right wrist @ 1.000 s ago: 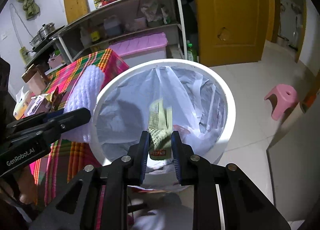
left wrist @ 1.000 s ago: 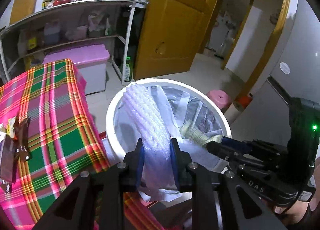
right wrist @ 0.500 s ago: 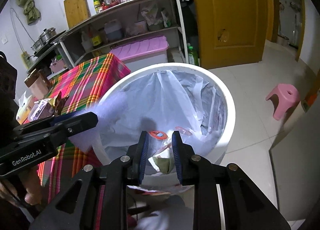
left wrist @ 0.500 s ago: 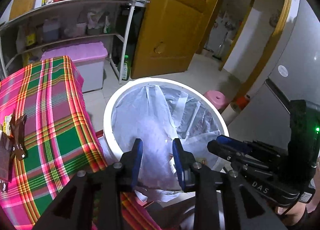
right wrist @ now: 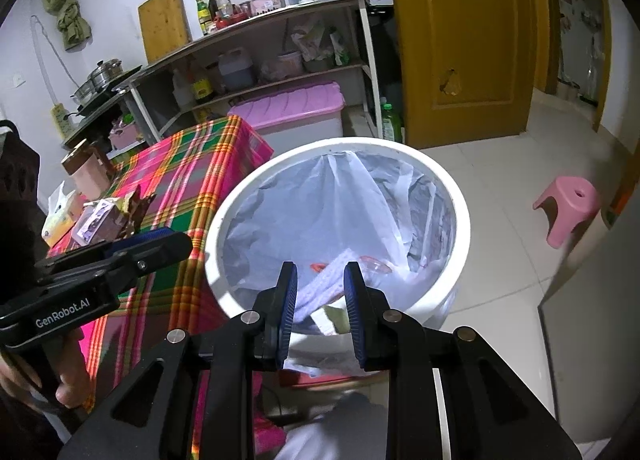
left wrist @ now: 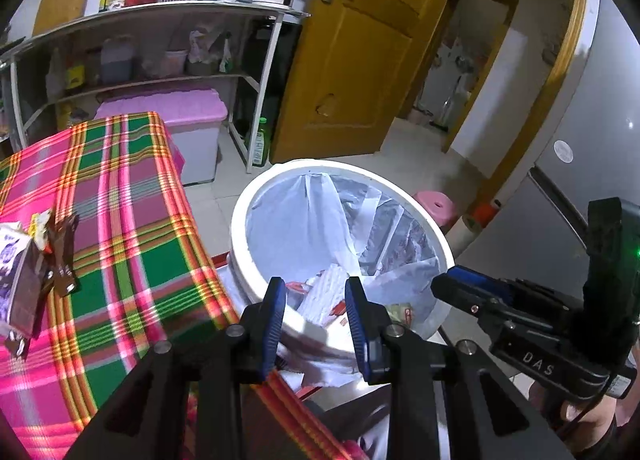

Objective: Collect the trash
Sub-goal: 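Carry the wrapper and foam net over the bin and open both grippers, then move both tools back toward the yogurt cup and grape milk carton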

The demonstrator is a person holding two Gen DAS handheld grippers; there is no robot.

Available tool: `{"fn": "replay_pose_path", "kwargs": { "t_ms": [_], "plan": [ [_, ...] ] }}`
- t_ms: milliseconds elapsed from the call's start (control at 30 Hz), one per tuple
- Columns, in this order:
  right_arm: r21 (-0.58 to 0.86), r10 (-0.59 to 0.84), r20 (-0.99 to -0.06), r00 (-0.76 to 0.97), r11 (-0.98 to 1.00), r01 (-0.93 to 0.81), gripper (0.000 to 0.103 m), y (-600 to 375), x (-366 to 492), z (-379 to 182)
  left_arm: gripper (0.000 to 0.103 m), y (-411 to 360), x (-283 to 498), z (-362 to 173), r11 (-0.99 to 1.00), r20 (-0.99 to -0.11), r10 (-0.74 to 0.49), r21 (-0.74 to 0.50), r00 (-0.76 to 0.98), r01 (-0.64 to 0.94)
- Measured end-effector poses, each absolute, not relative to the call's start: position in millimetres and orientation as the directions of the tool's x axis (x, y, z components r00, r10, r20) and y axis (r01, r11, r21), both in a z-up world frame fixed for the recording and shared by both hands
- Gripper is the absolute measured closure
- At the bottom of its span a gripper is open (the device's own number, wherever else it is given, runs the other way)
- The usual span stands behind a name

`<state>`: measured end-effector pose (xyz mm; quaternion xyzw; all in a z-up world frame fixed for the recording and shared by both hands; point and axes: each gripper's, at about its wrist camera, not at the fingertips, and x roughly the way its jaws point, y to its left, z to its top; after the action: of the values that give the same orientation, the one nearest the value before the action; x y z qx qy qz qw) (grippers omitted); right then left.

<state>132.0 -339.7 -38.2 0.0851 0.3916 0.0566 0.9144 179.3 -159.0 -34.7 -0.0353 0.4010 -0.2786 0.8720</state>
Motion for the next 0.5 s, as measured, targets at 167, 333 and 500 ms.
{"fn": "replay_pose_path", "kwargs": {
  "t_ms": [167, 333, 500],
  "plan": [
    [0.203, 0.203, -0.690, 0.695, 0.976, -0.083, 0.078, -327.0, 124.5, -31.9, 0.072, -142.8, 164.7, -32.6, 0.856, -0.675, -0.497, -0.279, 0.545, 0.436],
    [0.219, 0.265, -0.670, 0.693, 0.963, -0.156, 0.078, -307.7, 117.6, -28.8, 0.072, -123.9, 148.8, -30.4, 0.871, -0.670, -0.477, -0.275, 0.569, 0.407],
    [0.221, 0.303, -0.671, 0.677, 0.953, -0.207, 0.078, -285.6, 114.0, -29.7, 0.072, -99.3, 135.4, -28.8, 0.890, -0.666, -0.448, -0.272, 0.597, 0.365]
  ]
}}
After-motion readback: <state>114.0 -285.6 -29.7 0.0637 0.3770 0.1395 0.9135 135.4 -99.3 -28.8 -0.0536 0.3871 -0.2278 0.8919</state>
